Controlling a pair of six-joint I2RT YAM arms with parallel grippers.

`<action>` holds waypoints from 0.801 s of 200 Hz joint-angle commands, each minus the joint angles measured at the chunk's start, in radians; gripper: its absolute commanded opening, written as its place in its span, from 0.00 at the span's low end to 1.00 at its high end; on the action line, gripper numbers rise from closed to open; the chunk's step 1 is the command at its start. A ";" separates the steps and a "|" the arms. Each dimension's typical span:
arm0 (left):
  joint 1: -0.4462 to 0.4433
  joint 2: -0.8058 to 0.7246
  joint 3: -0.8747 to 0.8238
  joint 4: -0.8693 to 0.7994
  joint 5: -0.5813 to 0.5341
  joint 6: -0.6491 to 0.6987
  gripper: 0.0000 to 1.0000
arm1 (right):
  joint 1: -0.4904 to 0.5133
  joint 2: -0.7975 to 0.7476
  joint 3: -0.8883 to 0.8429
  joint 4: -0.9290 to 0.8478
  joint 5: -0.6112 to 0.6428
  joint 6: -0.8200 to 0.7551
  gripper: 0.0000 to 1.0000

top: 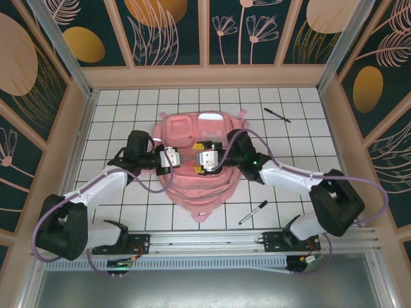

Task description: Pack books, pencil case, and school supplies into a backpack

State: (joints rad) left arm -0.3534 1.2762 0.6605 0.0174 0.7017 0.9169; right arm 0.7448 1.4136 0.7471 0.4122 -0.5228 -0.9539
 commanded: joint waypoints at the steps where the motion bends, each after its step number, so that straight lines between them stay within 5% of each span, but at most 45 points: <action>1: 0.000 -0.001 0.013 0.175 -0.077 -0.249 0.00 | -0.006 -0.116 -0.075 0.321 0.380 0.390 0.99; 19: 0.001 0.027 0.045 0.199 -0.091 -0.362 0.00 | -0.008 -0.191 -0.032 0.181 0.793 0.743 0.99; 44: -0.002 0.068 0.037 0.357 -0.017 -0.534 0.00 | -0.053 -0.209 0.215 -0.591 1.142 1.463 0.99; 64: -0.020 0.119 0.071 0.387 -0.034 -0.602 0.00 | -0.134 -0.197 0.291 -1.061 0.921 1.948 0.99; 85: -0.063 0.169 0.117 0.394 -0.139 -0.650 0.00 | -0.151 -0.208 0.216 -1.320 0.673 2.312 0.81; 115: -0.126 0.196 0.129 0.503 -0.382 -0.841 0.00 | -0.150 -0.251 0.093 -1.398 0.451 2.457 0.74; 160: -0.233 0.262 0.240 0.420 -0.641 -0.963 0.00 | -0.160 -0.289 0.033 -1.404 0.419 2.482 0.66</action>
State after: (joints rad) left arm -0.5472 1.5059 0.8051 0.3870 0.2581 0.1070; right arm 0.5903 1.1446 0.7971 -0.9199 -0.0483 1.4166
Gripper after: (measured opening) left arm 0.052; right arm 0.678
